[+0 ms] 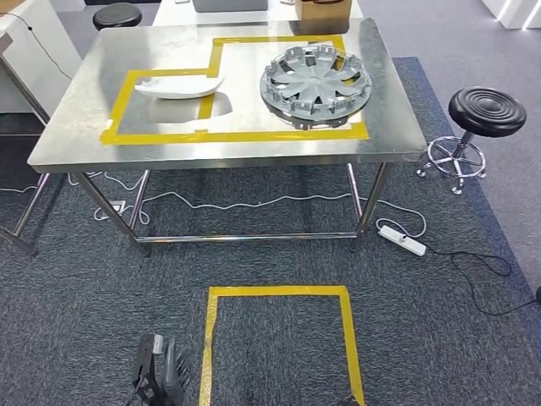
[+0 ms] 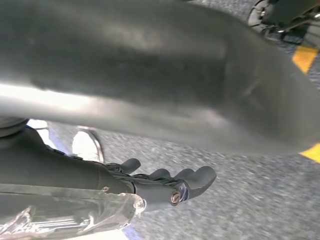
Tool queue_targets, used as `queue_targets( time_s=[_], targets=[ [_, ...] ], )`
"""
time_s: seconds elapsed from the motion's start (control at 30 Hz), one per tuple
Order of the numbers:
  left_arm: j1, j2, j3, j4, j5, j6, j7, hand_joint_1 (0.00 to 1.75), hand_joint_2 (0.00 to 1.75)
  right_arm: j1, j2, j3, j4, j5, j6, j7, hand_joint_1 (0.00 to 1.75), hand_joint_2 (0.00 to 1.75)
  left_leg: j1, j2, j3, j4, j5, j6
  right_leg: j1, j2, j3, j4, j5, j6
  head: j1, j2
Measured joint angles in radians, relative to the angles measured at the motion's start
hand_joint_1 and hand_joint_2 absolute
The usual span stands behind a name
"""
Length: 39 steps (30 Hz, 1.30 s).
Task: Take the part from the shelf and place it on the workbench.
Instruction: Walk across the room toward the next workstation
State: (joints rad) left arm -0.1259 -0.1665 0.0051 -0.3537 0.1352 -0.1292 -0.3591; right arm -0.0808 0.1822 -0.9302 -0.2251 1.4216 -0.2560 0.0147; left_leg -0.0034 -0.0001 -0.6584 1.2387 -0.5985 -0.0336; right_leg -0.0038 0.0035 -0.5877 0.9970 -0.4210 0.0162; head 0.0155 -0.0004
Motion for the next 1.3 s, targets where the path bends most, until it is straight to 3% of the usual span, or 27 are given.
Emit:
queue_targets(
  time_s=[0.03, 0.07, 0.13, 0.2, 0.3, 0.37, 0.47, 0.5, 0.53, 0.57, 0.6, 0.67, 0.73, 0.8, 0.87, 0.9, 1.0, 1.03, 1.07, 1.1, 1.17, 1.23, 1.3],
  targets=[
    [0.010, 0.003, 0.013, 0.019, 0.010, 0.003, 0.023, 0.00, 0.00, 0.001, 0.000, 0.002, 0.000, -0.001, 0.003, -0.012, 0.00, 0.00, 0.001, 0.000, -0.013, 0.019, 0.006, 0.000, 0.000, 0.000, 0.000, 0.000, 0.000, 0.000, 0.000, 0.000],
    [0.022, 0.006, 0.027, 0.037, 0.018, 0.013, 0.046, 0.00, 0.00, 0.001, 0.000, 0.004, 0.000, -0.004, 0.005, -0.020, 0.00, 0.00, 0.002, 0.000, -0.007, 0.000, 0.031, 0.000, 0.000, 0.002, 0.001, 0.000, 0.000, 0.000, 0.000, 0.000],
    [0.047, 0.011, 0.051, 0.065, 0.023, 0.044, 0.074, 0.00, 0.00, 0.002, 0.000, 0.006, 0.000, -0.013, 0.006, -0.020, 0.00, 0.00, 0.004, 0.000, 0.046, -0.118, 0.106, 0.001, 0.000, 0.006, 0.002, 0.001, -0.001, 0.003, -0.001, 0.000],
    [0.060, 0.015, 0.064, 0.084, 0.023, 0.066, 0.088, 0.00, 0.00, 0.004, -0.001, 0.006, 0.000, -0.019, 0.005, -0.010, 0.00, 0.00, 0.006, -0.003, 0.093, -0.226, 0.145, 0.006, 0.004, 0.007, -0.003, 0.006, -0.002, 0.012, -0.002, 0.000],
    [0.065, 0.017, 0.077, 0.108, 0.007, 0.117, 0.158, 0.00, 0.00, 0.004, -0.001, 0.004, 0.000, -0.036, 0.006, 0.030, 0.00, 0.00, 0.005, -0.007, 0.098, -0.251, 0.149, 0.024, 0.004, 0.005, -0.010, 0.009, -0.001, 0.027, -0.001, 0.000],
    [0.068, 0.019, 0.077, 0.122, -0.038, 0.162, 0.279, 0.00, 0.00, 0.004, -0.001, -0.005, 0.000, -0.060, 0.019, 0.058, 0.00, 0.00, 0.005, -0.007, 0.097, -0.252, 0.153, 0.036, 0.001, 0.004, -0.023, 0.038, -0.027, 0.037, 0.002, 0.000],
    [0.070, 0.025, 0.036, 0.141, -0.152, 0.180, 0.554, 0.00, 1.31, 0.001, -0.002, -0.020, 0.000, -0.071, 0.049, 0.059, 0.00, 0.00, 0.004, -0.005, 0.094, -0.253, 0.157, 0.048, 0.001, 0.003, -0.095, 0.215, -0.124, 0.046, 0.007, 0.000],
    [0.072, 0.026, 0.014, 0.145, -0.182, 0.166, 0.643, 0.00, 1.31, 0.000, -0.002, -0.022, 0.000, -0.061, 0.057, 0.056, 0.00, 0.00, 0.003, -0.004, 0.093, -0.253, 0.158, 0.049, 0.001, 0.003, -0.118, 0.272, -0.146, 0.047, 0.007, 0.000],
    [0.075, 0.027, -0.006, 0.149, -0.202, 0.146, 0.714, 0.00, 0.87, -0.001, -0.003, -0.022, 0.000, -0.048, 0.062, 0.054, 0.00, 0.00, 0.002, -0.004, 0.093, -0.252, 0.158, 0.050, 0.001, 0.003, -0.125, 0.298, -0.151, 0.046, 0.008, 0.000],
    [0.078, 0.028, -0.024, 0.151, -0.221, 0.126, 0.770, 0.00, 0.44, -0.003, -0.003, -0.020, 0.000, -0.035, 0.064, 0.054, 0.00, 0.00, 0.002, -0.004, 0.093, -0.252, 0.159, 0.051, 0.001, 0.003, -0.112, 0.284, -0.137, 0.045, 0.008, 0.000],
    [0.079, 0.028, -0.042, 0.152, -0.244, 0.111, 0.810, 0.00, 0.00, -0.006, -0.003, -0.018, 0.000, -0.025, 0.061, 0.054, 0.00, 0.00, 0.001, -0.005, 0.093, -0.252, 0.160, 0.051, 0.002, 0.003, -0.080, 0.231, -0.110, 0.042, 0.008, 0.000],
    [0.076, 0.028, -0.086, 0.153, -0.315, 0.100, 0.850, 0.00, 0.00, -0.014, -0.003, -0.012, 0.000, -0.012, 0.040, 0.054, 0.00, 0.00, -0.001, -0.007, 0.093, -0.250, 0.161, 0.047, 0.003, 0.003, 0.002, 0.090, -0.060, 0.034, 0.008, 0.000],
    [0.071, 0.028, -0.151, 0.154, -0.407, 0.101, 0.860, 0.00, 0.00, -0.021, -0.003, -0.008, 0.000, -0.009, 0.010, 0.048, 0.00, 0.00, -0.005, -0.009, 0.091, -0.248, 0.164, 0.038, 0.004, 0.005, 0.043, 0.016, -0.045, 0.027, 0.007, 0.000],
    [0.067, 0.031, -0.222, 0.154, -0.480, 0.101, 0.861, 0.00, 0.00, -0.022, -0.003, -0.006, 0.000, -0.012, -0.010, 0.041, 0.00, 0.00, -0.005, -0.009, 0.089, -0.250, 0.168, 0.027, 0.005, 0.006, 0.043, 0.009, -0.042, 0.018, 0.006, 0.000],
    [0.063, 0.033, -0.277, 0.154, -0.513, 0.100, 0.862, 0.00, 0.00, -0.020, -0.003, -0.007, 0.000, -0.015, -0.016, 0.039, 0.00, 0.00, -0.003, -0.009, 0.080, -0.232, 0.152, 0.016, 0.003, 0.004, 0.042, 0.003, -0.034, 0.005, 0.005, 0.000],
    [0.061, 0.034, -0.297, 0.155, -0.522, 0.100, 0.864, 0.00, 0.00, -0.021, -0.003, -0.007, 0.000, -0.014, -0.017, 0.040, 0.00, 0.00, -0.002, -0.008, 0.065, -0.199, 0.127, 0.010, 0.001, 0.003, 0.041, 0.000, -0.030, 0.000, 0.003, 0.000],
    [0.052, 0.037, -0.344, 0.156, -0.535, 0.099, 0.871, 0.00, 0.00, -0.021, -0.003, -0.006, 0.000, -0.011, -0.018, 0.044, 0.00, 0.00, 0.000, -0.008, -0.008, -0.022, 0.033, -0.003, -0.001, -0.001, 0.034, 0.000, -0.025, -0.006, -0.002, 0.000],
    [0.050, 0.037, -0.354, 0.156, -0.536, 0.100, 0.873, 0.00, 0.00, -0.020, -0.003, -0.006, 0.000, -0.010, -0.018, 0.046, 0.00, 0.00, 0.001, -0.008, -0.019, 0.014, 0.024, -0.005, -0.001, -0.003, 0.032, 0.000, -0.025, -0.006, -0.002, 0.000],
    [0.049, 0.037, -0.363, 0.157, -0.536, 0.100, 0.875, 0.00, 0.00, -0.019, -0.003, -0.006, 0.000, -0.009, -0.017, 0.048, 0.00, 0.00, 0.002, -0.007, -0.013, 0.014, 0.035, -0.007, -0.002, -0.003, 0.031, 0.001, -0.024, -0.005, -0.002, 0.000],
    [0.049, 0.038, -0.370, 0.157, -0.537, 0.101, 0.877, 0.00, 0.00, -0.019, -0.003, -0.006, 0.000, -0.009, -0.016, 0.053, 0.00, 0.00, 0.004, -0.007, 0.009, -0.020, 0.061, -0.008, -0.003, -0.003, 0.031, 0.001, -0.023, -0.003, -0.002, 0.000],
    [0.049, 0.037, -0.380, 0.157, -0.540, 0.107, 0.881, 0.00, 0.00, -0.019, -0.003, -0.006, 0.000, -0.005, -0.012, 0.074, 0.00, 0.00, 0.007, 0.019, 0.076, -0.143, 0.121, -0.013, -0.002, -0.006, 0.031, 0.005, -0.024, 0.004, -0.005, 0.000],
    [0.047, 0.034, -0.390, 0.157, -0.546, 0.111, 0.879, 0.00, 0.00, -0.016, -0.004, -0.006, 0.000, -0.002, -0.008, 0.102, 0.00, 0.00, 0.006, 0.043, 0.112, -0.227, 0.139, -0.002, 0.005, -0.016, 0.026, 0.012, -0.026, 0.014, -0.010, 0.000],
    [0.048, 0.031, -0.399, 0.158, -0.552, 0.110, 0.876, 0.00, 0.00, -0.012, -0.004, -0.006, 0.000, -0.001, -0.007, 0.119, 0.00, 0.00, 0.004, 0.034, 0.109, -0.241, 0.135, 0.019, 0.008, -0.034, 0.022, 0.015, -0.028, 0.021, -0.011, 0.000]
  ],
)
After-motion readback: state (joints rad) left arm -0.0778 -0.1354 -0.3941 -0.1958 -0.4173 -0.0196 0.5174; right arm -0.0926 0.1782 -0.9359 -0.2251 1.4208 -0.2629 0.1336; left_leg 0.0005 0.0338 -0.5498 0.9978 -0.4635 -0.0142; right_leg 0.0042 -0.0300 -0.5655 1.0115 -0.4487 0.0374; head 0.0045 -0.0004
